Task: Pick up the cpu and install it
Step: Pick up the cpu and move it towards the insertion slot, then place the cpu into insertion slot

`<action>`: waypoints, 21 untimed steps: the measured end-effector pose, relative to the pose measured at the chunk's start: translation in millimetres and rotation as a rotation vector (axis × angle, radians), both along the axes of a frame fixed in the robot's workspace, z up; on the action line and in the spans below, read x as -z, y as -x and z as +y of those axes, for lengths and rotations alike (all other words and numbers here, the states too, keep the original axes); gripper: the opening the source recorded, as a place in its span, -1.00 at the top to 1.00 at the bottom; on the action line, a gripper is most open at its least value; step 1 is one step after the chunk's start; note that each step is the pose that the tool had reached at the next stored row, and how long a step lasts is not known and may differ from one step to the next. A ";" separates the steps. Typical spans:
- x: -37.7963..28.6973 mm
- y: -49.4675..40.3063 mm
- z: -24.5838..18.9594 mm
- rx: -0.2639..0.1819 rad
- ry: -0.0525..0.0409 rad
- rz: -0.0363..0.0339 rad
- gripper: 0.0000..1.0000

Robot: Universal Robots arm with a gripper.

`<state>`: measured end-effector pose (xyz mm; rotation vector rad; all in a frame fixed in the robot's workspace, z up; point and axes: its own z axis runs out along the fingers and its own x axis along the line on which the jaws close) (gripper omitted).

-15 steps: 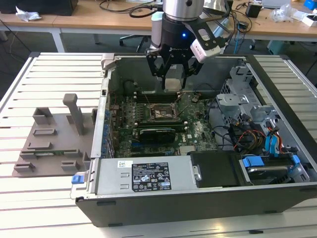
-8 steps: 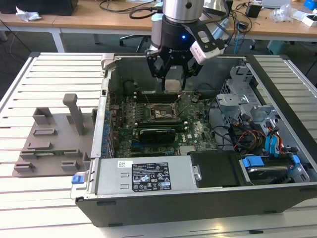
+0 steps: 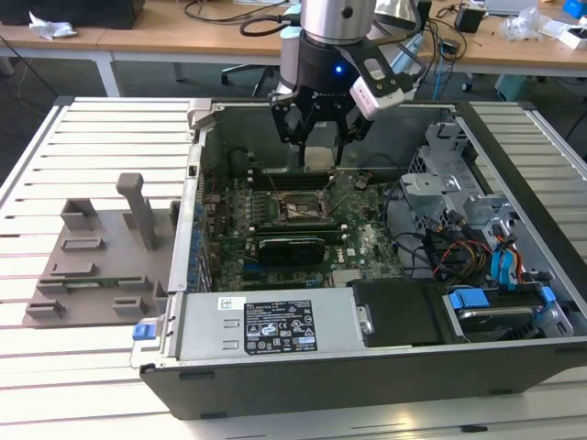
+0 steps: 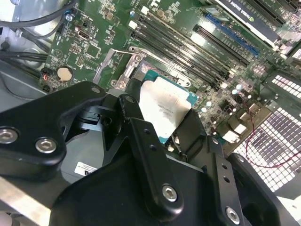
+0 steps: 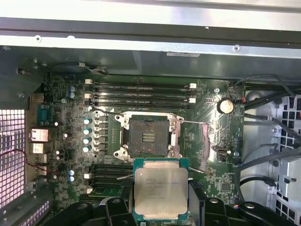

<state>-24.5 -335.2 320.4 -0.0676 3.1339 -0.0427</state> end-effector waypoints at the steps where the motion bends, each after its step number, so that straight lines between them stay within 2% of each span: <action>1: 0.0 0.1 0.0 0.000 0.0001 0.0000 -0.10; 15: 0.4 0.1 0.1 0.004 0.0000 -0.0001 -0.10; 18: 0.5 0.1 0.1 0.039 0.0000 -0.0001 -0.10; 21: 0.6 0.1 0.1 0.098 0.0000 -0.0001 -0.10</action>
